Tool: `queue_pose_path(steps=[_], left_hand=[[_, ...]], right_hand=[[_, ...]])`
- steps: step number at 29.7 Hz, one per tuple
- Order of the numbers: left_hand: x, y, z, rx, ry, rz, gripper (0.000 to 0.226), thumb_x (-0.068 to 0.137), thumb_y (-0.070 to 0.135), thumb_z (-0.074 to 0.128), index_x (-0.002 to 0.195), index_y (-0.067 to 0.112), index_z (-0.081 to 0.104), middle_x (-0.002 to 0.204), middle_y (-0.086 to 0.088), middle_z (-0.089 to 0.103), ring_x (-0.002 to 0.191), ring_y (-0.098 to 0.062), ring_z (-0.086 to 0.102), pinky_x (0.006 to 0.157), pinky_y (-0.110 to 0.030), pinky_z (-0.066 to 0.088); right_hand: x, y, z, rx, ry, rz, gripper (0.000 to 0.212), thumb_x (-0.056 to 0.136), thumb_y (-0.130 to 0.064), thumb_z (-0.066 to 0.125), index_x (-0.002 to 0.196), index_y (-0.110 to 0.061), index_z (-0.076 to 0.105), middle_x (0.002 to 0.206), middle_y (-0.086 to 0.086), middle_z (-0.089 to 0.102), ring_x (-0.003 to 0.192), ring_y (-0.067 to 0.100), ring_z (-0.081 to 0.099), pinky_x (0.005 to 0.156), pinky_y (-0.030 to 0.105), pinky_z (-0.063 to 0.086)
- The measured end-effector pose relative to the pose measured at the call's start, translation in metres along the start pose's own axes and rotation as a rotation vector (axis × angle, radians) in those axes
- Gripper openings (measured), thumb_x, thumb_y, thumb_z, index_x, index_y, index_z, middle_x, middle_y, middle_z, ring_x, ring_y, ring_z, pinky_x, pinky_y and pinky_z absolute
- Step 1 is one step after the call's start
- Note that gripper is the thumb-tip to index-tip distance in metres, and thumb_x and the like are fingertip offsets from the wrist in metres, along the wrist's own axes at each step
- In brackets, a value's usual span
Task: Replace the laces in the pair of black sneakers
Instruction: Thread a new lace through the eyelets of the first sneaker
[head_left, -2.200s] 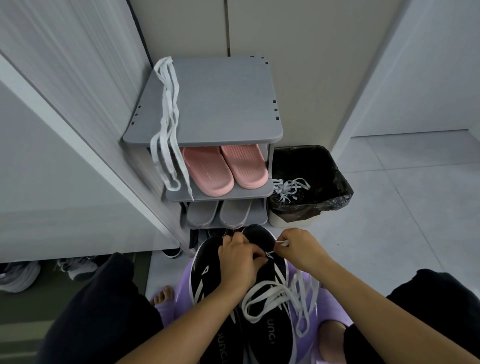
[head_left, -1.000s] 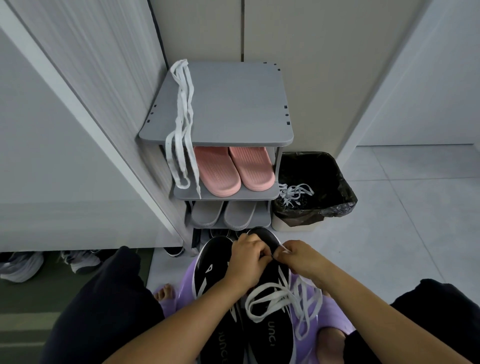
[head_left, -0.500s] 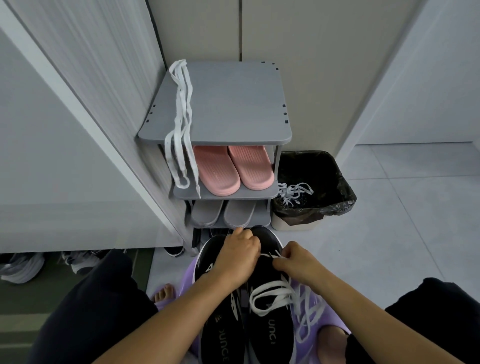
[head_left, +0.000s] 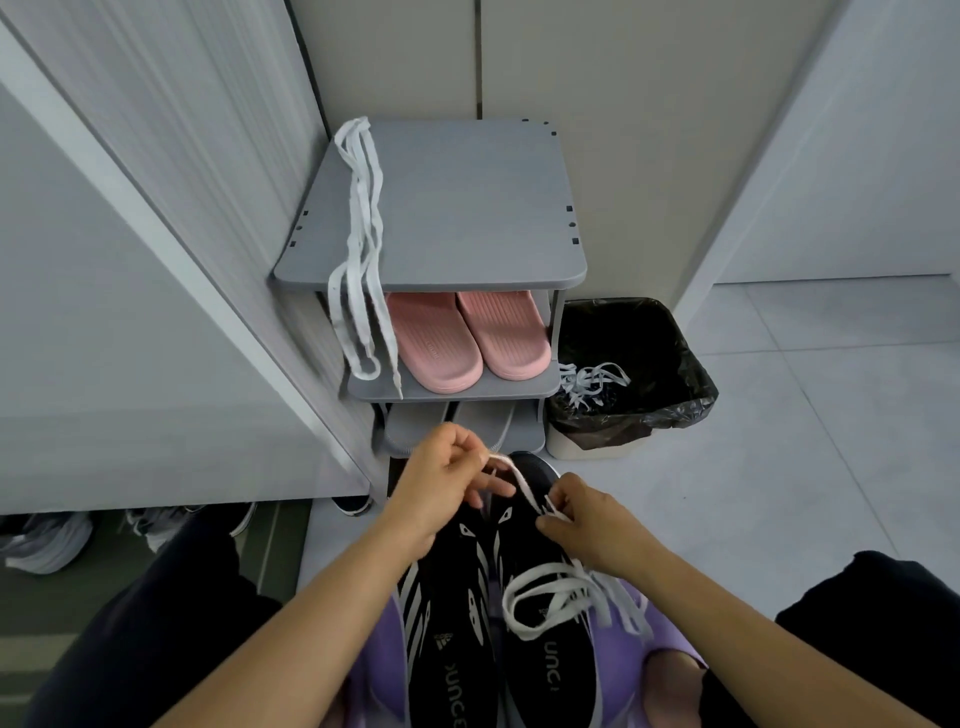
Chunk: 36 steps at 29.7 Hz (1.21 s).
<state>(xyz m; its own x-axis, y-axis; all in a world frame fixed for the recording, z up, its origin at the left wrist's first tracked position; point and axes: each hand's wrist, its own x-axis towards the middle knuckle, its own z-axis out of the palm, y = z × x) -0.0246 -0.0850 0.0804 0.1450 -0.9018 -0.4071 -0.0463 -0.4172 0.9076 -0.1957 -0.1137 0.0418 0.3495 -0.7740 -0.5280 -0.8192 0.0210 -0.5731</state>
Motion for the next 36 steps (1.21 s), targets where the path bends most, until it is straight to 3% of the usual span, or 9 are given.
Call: queue_pose_path(steps=[5,12,15,19,23,26,28,33,36], left_hand=[[0.001,0.000,0.017,-0.147,0.015,-0.077,0.011,0.099,0.005,0.036,0.090,0.007,0.041,0.073,-0.007,0.068,0.056,-0.012,0.064,0.053,-0.020,0.044],[0.014,0.038,-0.038,-0.280,0.396,0.141,0.020,0.092,-0.002,0.042,0.081,0.013,0.048,0.061,-0.002,0.051,0.045,-0.006,0.039,0.048,-0.017,0.034],[0.007,0.033,-0.027,-0.113,0.260,0.125,0.009,0.093,0.007,0.049,0.087,0.012,0.053,0.066,0.000,0.058,0.049,-0.003,0.049,0.056,-0.018,0.043],[0.001,0.017,-0.003,-0.041,0.079,0.061,0.007,0.091,0.009,0.055,0.089,0.010,0.061,0.071,0.000,0.067,0.059,-0.005,0.059,0.065,-0.020,0.048],[-0.002,0.014,0.009,-0.094,-0.001,0.048,0.009,0.088,0.004,0.059,0.085,0.012,0.061,0.071,0.000,0.067,0.060,-0.006,0.063,0.061,-0.017,0.050],[0.002,0.012,0.018,-0.199,0.014,-0.028,0.014,0.087,0.001,0.059,0.097,0.007,0.051,0.071,-0.002,0.065,0.061,-0.011,0.063,0.062,-0.021,0.052],[0.005,0.011,0.020,-0.317,0.029,-0.084,0.017,0.087,0.002,0.060,0.099,0.005,0.048,0.070,-0.004,0.064,0.061,-0.013,0.062,0.062,-0.024,0.052],[0.006,0.008,0.019,-0.382,-0.009,-0.047,0.016,0.088,-0.002,0.056,0.099,0.005,0.047,0.071,-0.004,0.068,0.064,-0.011,0.067,0.063,-0.022,0.054],[0.004,0.009,0.020,-0.356,-0.093,-0.028,0.020,0.087,-0.004,0.056,0.103,0.004,0.047,0.080,-0.009,0.069,0.073,-0.018,0.069,0.069,-0.025,0.056]], right_hand=[[-0.001,-0.005,0.003,-0.167,0.038,0.054,0.034,0.081,-0.038,0.058,0.096,-0.020,0.034,0.091,-0.004,0.049,0.082,0.019,0.047,0.071,0.029,0.036],[0.000,0.000,-0.002,-0.136,0.003,0.082,0.033,0.082,-0.036,0.056,0.107,-0.020,0.044,0.094,-0.002,0.051,0.086,0.019,0.049,0.072,0.027,0.037],[0.002,0.000,0.000,-0.122,0.013,0.037,0.028,0.088,-0.041,0.054,0.102,-0.018,0.046,0.096,0.001,0.054,0.086,0.019,0.050,0.072,0.028,0.037],[0.007,-0.001,-0.004,-0.069,0.289,-0.143,0.015,0.095,-0.025,0.048,0.084,-0.017,0.052,0.091,0.004,0.057,0.083,0.023,0.057,0.069,0.029,0.041],[-0.003,-0.025,-0.016,0.505,0.283,-0.299,0.018,0.096,-0.011,0.046,0.080,-0.018,0.051,0.071,-0.004,0.055,0.061,0.009,0.051,0.058,0.019,0.042],[-0.007,-0.038,-0.021,0.646,0.182,-0.378,0.011,0.090,-0.007,0.057,0.096,-0.015,0.059,0.082,-0.002,0.060,0.068,0.000,0.056,0.064,0.015,0.048],[-0.005,-0.041,-0.022,0.707,0.125,-0.360,0.017,0.085,-0.003,0.063,0.098,-0.015,0.062,0.088,0.002,0.064,0.077,0.006,0.061,0.072,0.017,0.052],[-0.002,-0.039,-0.025,0.915,0.143,-0.203,0.007,0.082,-0.003,0.067,0.084,-0.010,0.066,0.070,0.005,0.063,0.059,0.008,0.055,0.050,0.012,0.040],[-0.003,-0.037,-0.026,0.952,0.211,-0.200,0.010,0.084,0.001,0.062,0.078,-0.006,0.063,0.059,-0.002,0.060,0.051,0.002,0.053,0.051,0.012,0.042]])
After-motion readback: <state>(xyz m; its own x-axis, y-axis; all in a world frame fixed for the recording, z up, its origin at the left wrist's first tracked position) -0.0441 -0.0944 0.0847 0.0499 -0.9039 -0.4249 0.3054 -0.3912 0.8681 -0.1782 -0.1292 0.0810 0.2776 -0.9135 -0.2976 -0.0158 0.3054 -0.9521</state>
